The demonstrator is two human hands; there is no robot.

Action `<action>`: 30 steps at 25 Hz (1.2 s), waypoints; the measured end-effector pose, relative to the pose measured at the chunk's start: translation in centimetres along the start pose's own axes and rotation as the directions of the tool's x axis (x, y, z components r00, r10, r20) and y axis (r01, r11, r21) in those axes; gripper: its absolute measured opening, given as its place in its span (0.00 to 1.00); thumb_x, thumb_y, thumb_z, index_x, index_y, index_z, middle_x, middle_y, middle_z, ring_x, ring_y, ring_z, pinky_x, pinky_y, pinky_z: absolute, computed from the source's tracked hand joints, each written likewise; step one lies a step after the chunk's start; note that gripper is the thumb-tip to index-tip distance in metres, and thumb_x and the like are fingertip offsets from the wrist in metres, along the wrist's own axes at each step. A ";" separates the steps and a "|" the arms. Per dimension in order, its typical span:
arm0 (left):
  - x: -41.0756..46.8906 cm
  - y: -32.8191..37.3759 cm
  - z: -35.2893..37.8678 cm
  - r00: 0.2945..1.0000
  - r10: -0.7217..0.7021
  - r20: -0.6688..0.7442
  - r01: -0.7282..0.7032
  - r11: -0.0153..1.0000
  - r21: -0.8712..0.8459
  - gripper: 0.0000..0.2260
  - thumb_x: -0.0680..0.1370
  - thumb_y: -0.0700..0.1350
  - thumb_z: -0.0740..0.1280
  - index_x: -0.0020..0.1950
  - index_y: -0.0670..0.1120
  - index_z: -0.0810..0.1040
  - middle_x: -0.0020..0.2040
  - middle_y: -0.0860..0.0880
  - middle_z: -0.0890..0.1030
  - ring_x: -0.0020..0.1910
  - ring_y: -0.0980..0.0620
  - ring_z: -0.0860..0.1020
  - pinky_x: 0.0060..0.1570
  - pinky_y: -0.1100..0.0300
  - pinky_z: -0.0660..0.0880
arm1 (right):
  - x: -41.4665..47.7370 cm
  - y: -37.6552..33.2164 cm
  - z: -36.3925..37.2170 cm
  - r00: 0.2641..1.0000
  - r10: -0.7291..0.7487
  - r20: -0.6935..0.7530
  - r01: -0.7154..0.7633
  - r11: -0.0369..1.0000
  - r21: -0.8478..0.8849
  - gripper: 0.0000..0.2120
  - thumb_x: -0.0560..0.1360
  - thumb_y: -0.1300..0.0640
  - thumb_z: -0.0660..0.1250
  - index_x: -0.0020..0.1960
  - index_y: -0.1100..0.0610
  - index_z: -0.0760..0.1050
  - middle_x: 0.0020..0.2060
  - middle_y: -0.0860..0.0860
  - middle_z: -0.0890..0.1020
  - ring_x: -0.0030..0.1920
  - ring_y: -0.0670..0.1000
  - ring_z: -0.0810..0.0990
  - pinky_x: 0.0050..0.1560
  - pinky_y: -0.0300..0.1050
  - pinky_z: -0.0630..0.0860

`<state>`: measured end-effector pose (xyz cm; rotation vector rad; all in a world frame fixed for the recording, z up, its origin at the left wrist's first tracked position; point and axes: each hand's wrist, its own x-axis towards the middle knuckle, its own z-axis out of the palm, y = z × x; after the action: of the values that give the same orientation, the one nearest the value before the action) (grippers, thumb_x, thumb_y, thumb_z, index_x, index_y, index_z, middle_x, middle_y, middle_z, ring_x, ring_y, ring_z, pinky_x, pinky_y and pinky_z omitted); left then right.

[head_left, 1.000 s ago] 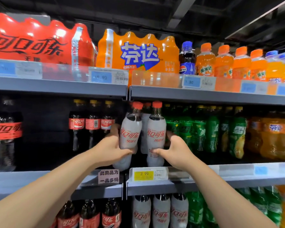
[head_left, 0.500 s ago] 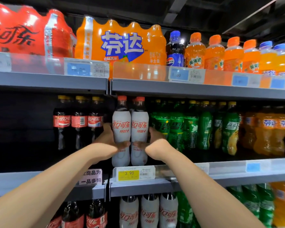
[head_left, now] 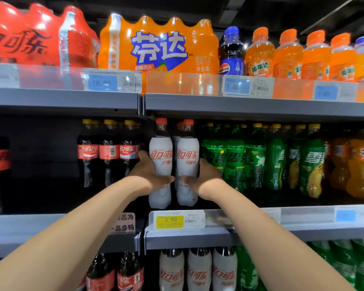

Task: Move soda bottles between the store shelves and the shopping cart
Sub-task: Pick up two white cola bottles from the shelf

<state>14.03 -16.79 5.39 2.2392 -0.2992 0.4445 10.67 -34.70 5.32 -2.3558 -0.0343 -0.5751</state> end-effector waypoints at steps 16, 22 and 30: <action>2.5 -0.4 2.3 0.996 -0.042 -0.082 0.039 0.999 -0.027 0.35 0.71 0.49 0.79 0.59 0.49 0.53 0.49 0.54 0.70 0.47 0.53 0.71 0.32 0.69 0.63 | 2.5 1.9 0.6 0.997 -0.056 0.061 0.054 0.998 0.031 0.22 0.78 0.53 0.71 0.68 0.56 0.69 0.65 0.53 0.79 0.64 0.55 0.78 0.52 0.39 0.68; 2.5 -0.9 2.9 0.988 -0.017 -0.156 0.013 1.000 -0.027 0.33 0.70 0.51 0.80 0.57 0.47 0.57 0.45 0.56 0.72 0.39 0.59 0.72 0.32 0.68 0.64 | 2.9 2.6 1.1 0.998 -0.064 0.008 0.063 0.998 0.025 0.22 0.75 0.51 0.74 0.64 0.59 0.71 0.61 0.55 0.82 0.60 0.56 0.81 0.54 0.44 0.76; 1.7 -1.7 2.1 0.996 -0.014 -0.087 0.007 0.997 -0.078 0.35 0.69 0.49 0.81 0.67 0.44 0.64 0.63 0.46 0.79 0.60 0.45 0.78 0.61 0.49 0.75 | 2.4 3.4 0.9 0.998 -0.036 0.047 0.039 0.997 -0.072 0.19 0.72 0.50 0.77 0.57 0.56 0.75 0.58 0.54 0.83 0.57 0.55 0.81 0.46 0.39 0.69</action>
<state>16.61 -17.44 3.61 2.1382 -0.2542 0.5150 13.75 -36.99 3.58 -2.4439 -0.0793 -0.5493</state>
